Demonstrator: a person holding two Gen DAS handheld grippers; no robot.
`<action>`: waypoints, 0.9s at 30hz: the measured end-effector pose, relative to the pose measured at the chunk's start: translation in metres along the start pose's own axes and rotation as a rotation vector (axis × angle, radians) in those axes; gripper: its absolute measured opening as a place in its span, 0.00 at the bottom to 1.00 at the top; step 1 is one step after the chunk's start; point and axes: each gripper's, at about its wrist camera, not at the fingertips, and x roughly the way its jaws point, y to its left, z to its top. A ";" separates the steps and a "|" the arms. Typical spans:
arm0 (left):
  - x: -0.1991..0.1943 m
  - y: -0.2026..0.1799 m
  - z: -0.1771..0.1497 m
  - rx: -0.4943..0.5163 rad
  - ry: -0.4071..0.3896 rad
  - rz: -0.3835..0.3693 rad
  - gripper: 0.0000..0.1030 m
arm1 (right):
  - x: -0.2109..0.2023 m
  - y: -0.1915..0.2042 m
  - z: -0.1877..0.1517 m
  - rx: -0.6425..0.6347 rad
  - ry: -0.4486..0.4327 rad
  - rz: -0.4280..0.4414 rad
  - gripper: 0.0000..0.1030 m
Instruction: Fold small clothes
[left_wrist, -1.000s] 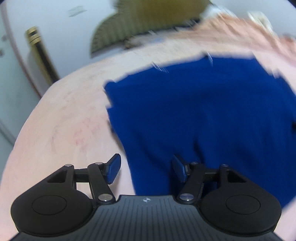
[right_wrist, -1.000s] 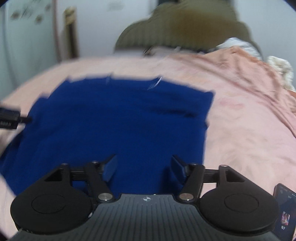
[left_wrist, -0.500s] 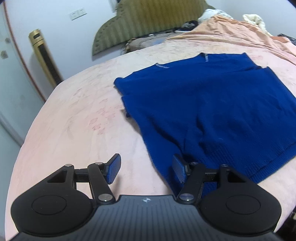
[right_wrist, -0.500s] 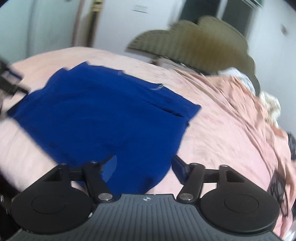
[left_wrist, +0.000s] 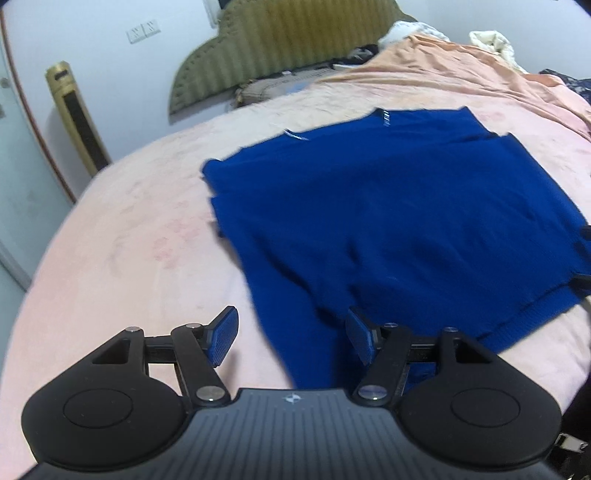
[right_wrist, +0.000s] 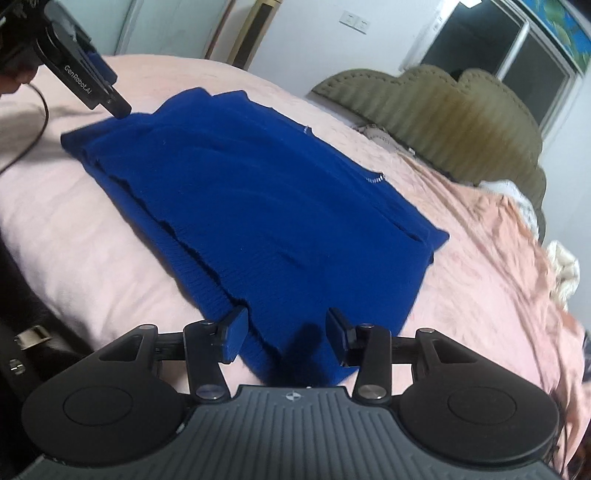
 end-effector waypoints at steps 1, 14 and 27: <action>0.003 -0.003 0.000 -0.004 0.008 -0.014 0.62 | 0.004 0.003 0.001 -0.010 -0.006 -0.007 0.46; -0.004 0.018 0.003 -0.057 -0.003 0.004 0.62 | -0.027 -0.035 -0.018 0.202 0.013 0.185 0.00; 0.024 -0.001 -0.006 0.018 0.087 0.002 0.62 | -0.016 -0.072 0.014 0.429 -0.074 0.233 0.28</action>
